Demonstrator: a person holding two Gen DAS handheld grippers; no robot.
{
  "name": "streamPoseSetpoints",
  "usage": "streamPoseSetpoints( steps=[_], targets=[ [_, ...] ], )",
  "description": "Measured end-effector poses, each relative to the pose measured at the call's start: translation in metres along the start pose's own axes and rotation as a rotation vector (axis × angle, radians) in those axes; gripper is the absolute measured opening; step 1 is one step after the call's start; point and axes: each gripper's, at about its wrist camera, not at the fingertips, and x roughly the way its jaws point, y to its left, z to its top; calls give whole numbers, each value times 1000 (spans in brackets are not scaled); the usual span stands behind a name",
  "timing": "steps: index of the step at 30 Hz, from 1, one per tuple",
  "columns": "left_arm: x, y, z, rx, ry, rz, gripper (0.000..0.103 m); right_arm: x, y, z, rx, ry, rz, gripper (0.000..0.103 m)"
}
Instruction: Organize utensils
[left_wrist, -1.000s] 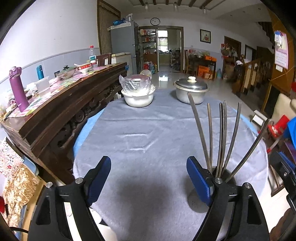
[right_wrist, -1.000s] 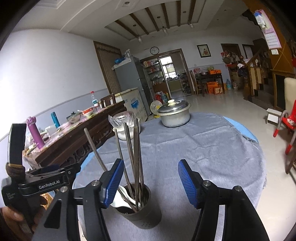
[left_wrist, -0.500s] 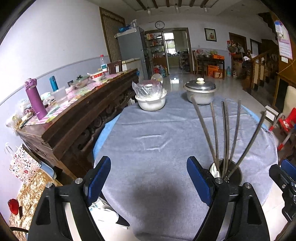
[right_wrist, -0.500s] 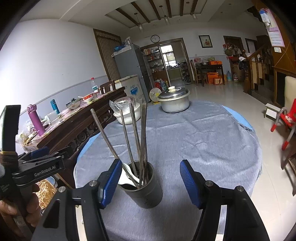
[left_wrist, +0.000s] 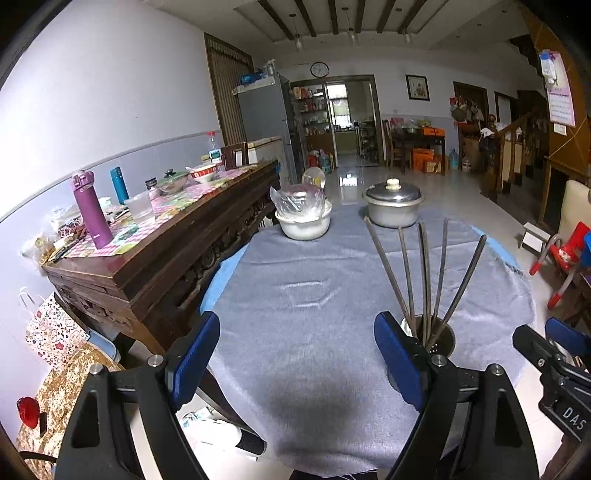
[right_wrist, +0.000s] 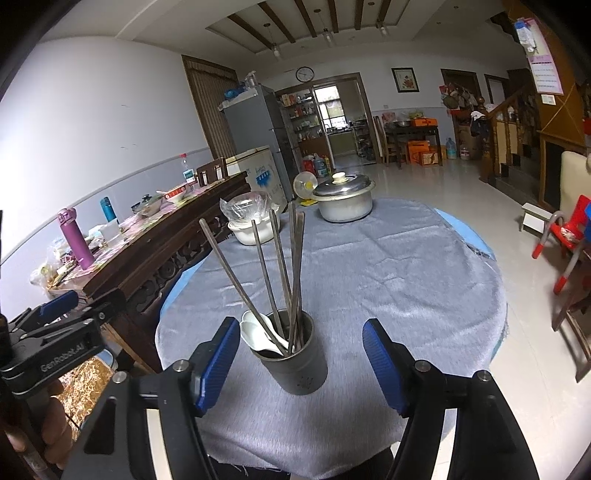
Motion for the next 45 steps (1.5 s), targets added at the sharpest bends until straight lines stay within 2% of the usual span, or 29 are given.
streamPoseSetpoints(
  steps=[13,32,45],
  targets=[
    [4,16,-8,-47,15,4,87,7,14,-6,-14,24,-1,74],
    [8,53,-13,-99,-3,9,88,9,52,-3,-85,16,-22,74],
    [5,69,-19,-121,-3,11,89,7,64,-1,-107,18,-44,74]
  ],
)
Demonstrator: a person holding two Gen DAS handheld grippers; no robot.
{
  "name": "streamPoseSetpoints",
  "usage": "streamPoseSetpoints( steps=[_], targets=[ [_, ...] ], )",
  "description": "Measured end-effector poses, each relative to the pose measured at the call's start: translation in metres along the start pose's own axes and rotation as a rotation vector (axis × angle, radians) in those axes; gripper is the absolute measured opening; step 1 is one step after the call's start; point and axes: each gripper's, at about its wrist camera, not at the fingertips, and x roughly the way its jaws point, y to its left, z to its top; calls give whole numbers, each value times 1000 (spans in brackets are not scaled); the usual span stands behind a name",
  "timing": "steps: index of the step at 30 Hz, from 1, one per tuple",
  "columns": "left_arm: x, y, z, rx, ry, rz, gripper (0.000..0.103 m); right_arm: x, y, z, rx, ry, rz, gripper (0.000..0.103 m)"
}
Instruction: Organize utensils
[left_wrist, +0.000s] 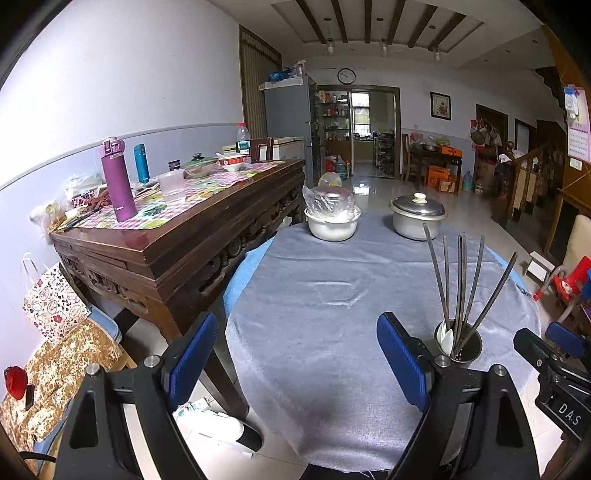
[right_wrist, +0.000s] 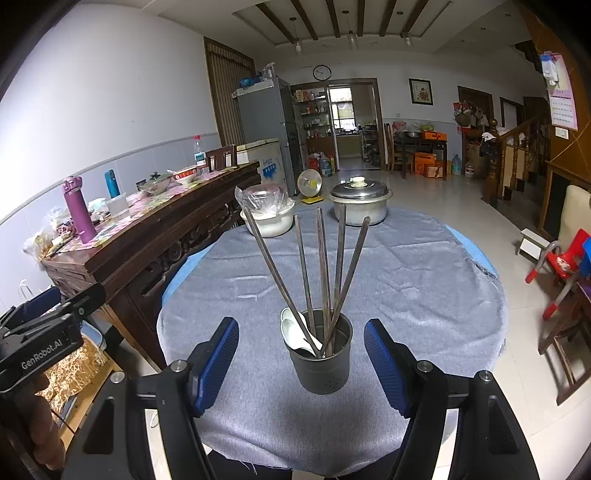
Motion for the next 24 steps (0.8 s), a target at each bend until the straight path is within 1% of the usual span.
streamPoseSetpoints(
  steps=[6,13,24],
  targets=[
    [2,-3,-3,5,15,0,89,1,-3,-3,4,24,-22,74],
    [-3,-10,-4,24,21,-8,89,-13,-10,-8,6,38,-44,74],
    [-9,-43,-8,90,36,-50,89,-24,-24,-19,40,77,-67,74]
  ],
)
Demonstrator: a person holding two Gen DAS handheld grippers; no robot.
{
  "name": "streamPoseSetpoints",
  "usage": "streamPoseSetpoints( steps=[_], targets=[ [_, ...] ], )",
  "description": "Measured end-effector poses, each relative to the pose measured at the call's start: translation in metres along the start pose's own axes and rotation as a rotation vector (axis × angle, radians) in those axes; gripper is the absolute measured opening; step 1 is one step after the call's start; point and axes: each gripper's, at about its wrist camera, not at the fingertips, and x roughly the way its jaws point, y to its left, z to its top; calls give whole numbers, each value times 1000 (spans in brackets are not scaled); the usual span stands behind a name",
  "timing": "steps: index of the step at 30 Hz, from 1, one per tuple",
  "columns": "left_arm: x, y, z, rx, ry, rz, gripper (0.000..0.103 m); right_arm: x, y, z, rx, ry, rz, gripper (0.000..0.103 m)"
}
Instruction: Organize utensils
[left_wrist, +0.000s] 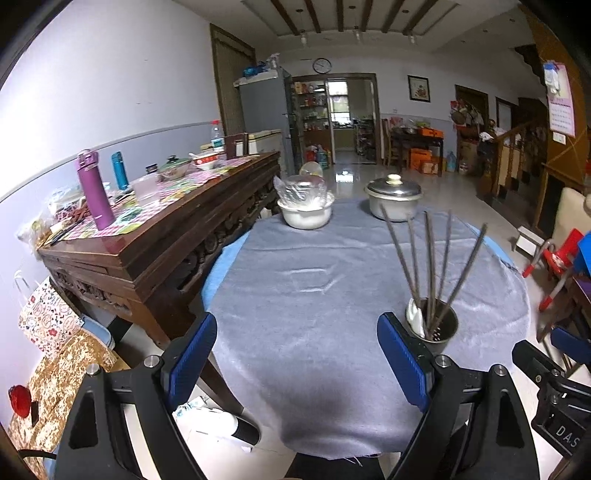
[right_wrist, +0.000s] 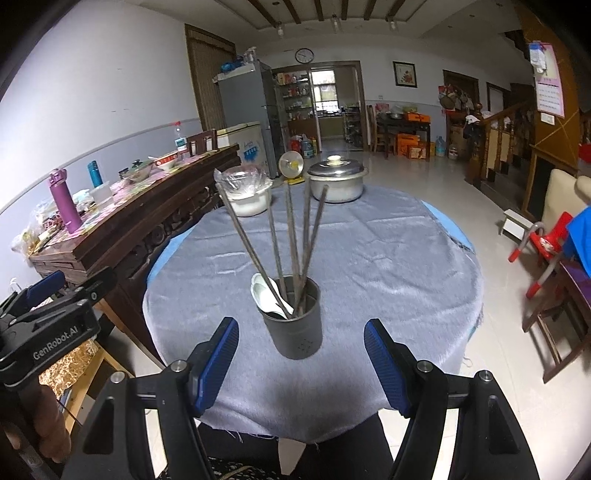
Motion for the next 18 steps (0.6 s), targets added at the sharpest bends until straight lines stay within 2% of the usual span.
streamPoseSetpoints(
  steps=[13,18],
  targets=[
    [8,-25,4,45,12,-44,89,8,-17,3,27,11,-5,74],
    [27,-22,9,33,31,-81,89,27,-24,9,29,24,-12,74]
  ],
)
